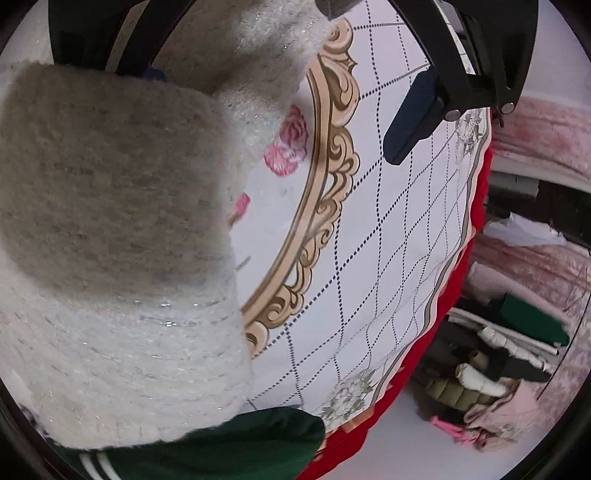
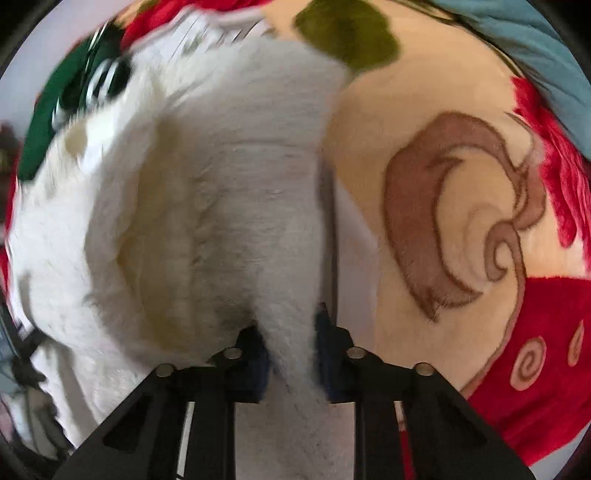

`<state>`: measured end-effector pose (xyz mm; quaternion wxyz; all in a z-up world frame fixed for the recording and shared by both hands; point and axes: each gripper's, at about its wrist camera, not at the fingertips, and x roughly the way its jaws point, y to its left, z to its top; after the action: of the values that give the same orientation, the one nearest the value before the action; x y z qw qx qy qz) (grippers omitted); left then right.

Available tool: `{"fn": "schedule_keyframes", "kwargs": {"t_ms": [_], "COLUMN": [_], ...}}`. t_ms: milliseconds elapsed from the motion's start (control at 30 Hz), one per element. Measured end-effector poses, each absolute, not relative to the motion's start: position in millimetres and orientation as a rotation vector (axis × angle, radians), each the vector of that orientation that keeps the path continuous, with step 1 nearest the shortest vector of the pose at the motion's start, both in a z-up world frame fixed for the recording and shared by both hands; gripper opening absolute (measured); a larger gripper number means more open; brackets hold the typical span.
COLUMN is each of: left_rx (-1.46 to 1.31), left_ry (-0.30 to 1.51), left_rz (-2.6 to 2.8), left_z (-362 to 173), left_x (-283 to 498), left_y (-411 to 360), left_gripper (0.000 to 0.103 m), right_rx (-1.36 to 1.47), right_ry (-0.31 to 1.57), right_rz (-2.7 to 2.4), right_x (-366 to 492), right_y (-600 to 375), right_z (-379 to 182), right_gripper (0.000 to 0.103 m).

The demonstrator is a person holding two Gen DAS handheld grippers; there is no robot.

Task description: Fold large clothes

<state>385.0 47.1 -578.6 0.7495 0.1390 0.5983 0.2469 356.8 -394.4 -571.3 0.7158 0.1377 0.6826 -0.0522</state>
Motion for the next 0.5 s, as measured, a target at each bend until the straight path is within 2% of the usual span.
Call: {"fn": "schedule_keyframes", "kwargs": {"t_ms": [200,400,500], "left_rx": [0.232,0.179,0.152], "left_ry": [1.317,1.342,1.356], "left_rz": [0.532,0.517,0.472], "left_z": [-581,-575,-554], "left_x": [394,392,377], "left_y": [56,58,54], "left_gripper": [0.103,0.103,0.103], "right_rx": [0.614,0.406,0.482], "right_ry": [1.474,1.537,1.566], "right_rz": [-0.335,-0.344,-0.255], "right_x": [340,352,341], "right_y": [-470,-452,-449], "right_z": [-591,-586,-562], "right_gripper": [0.021,0.021,0.025]}}
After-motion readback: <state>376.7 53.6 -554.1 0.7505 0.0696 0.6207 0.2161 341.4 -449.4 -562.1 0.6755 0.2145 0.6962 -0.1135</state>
